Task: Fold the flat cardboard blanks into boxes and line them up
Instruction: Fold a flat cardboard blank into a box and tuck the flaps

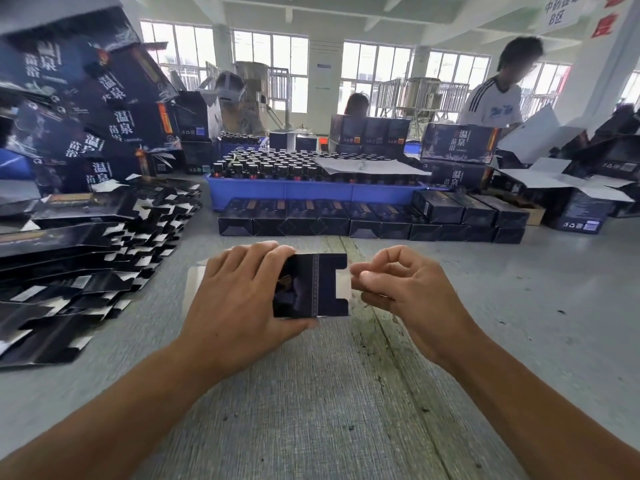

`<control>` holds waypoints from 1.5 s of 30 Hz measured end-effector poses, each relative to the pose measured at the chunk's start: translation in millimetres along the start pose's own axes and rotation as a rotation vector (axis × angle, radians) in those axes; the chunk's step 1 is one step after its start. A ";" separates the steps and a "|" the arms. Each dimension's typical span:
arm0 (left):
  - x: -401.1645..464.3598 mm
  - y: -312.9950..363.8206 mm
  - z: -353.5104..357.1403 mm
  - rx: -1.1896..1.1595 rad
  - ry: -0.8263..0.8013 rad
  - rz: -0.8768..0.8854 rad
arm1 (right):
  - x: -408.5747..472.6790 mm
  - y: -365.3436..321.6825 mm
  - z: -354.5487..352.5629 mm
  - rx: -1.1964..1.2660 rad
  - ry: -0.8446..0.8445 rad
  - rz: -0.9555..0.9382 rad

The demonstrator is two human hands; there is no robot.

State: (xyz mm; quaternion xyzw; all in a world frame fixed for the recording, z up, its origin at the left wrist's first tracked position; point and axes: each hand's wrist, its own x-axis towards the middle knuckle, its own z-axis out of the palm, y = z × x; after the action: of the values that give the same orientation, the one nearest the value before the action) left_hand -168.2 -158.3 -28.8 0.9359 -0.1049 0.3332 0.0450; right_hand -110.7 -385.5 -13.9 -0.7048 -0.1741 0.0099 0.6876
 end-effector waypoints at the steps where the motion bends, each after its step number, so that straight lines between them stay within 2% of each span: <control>1: 0.0 0.7 0.3 -0.004 0.011 0.005 | -0.7 0.4 0.7 -0.044 -0.017 -0.015; 10: 0.8 10.0 -3.1 -0.019 0.029 0.120 | -7.6 3.4 14.4 -0.177 -0.189 -0.083; 15: 1.9 12.1 -6.0 0.037 0.018 0.220 | -7.9 3.2 16.7 -0.242 -0.128 -0.138; 32: 1.3 12.1 -9.4 -0.058 0.113 0.164 | -17.5 -3.0 24.3 -0.289 -0.012 -0.284; 36: 1.5 13.4 -9.4 -0.065 0.115 0.178 | -20.2 -2.8 25.5 -0.392 -0.003 -0.372; 45: 0.0 12.6 -3.9 -0.123 0.127 0.170 | -18.7 0.5 26.0 -0.475 0.025 -0.364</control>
State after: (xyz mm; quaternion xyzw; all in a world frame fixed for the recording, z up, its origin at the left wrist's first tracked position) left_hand -173.5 -169.9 -25.7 0.8962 -0.2013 0.3872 0.0803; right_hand -134.8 -365.2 -20.1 -0.8032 -0.2866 -0.1632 0.4960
